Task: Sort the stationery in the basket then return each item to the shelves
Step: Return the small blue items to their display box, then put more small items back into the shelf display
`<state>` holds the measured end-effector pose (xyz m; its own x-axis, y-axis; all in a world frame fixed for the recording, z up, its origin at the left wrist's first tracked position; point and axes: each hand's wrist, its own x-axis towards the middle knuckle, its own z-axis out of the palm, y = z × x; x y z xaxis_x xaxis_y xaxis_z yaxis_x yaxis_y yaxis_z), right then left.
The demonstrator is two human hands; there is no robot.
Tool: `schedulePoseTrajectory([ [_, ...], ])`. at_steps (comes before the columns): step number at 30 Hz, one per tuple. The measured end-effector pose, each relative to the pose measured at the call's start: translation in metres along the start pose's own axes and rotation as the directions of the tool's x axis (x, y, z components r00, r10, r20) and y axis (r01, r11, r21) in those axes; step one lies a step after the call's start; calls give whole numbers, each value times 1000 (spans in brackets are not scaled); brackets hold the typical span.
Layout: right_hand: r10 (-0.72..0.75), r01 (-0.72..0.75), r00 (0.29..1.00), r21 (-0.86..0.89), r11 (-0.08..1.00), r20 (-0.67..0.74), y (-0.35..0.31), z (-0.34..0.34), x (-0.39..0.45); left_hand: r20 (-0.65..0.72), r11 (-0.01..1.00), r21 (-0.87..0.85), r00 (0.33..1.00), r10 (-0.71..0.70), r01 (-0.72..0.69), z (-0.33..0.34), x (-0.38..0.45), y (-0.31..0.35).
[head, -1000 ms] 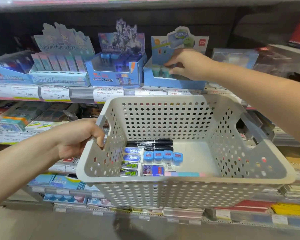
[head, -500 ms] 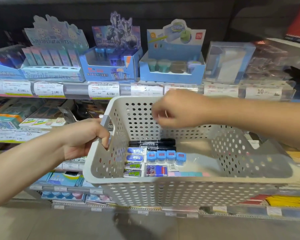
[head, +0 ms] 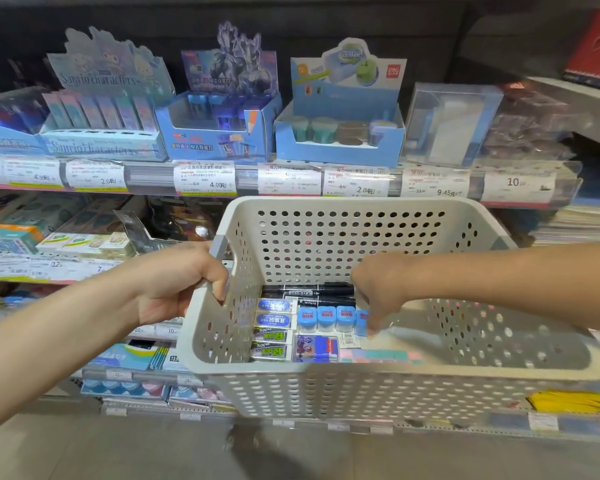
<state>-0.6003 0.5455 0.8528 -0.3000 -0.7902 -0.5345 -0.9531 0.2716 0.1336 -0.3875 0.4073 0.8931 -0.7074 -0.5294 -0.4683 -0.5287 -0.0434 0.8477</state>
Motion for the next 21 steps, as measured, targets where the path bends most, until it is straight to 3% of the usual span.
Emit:
schedulePoseTrajectory([
  [5, -7, 2, 998, 68, 998, 66, -2, 5, 3, -33, 1000, -15, 999, -11, 10, 2, -6, -3],
  [14, -52, 53, 997, -8, 999, 54, -6, 8, -2, -34, 995, -91, 999, -30, 27, 10, -17, -16],
  [21, -110, 112, 986, 3, 994, -122, -22, -48, -16, -4, 991, -123, 998, -59, 58, -17, -20, -26],
])
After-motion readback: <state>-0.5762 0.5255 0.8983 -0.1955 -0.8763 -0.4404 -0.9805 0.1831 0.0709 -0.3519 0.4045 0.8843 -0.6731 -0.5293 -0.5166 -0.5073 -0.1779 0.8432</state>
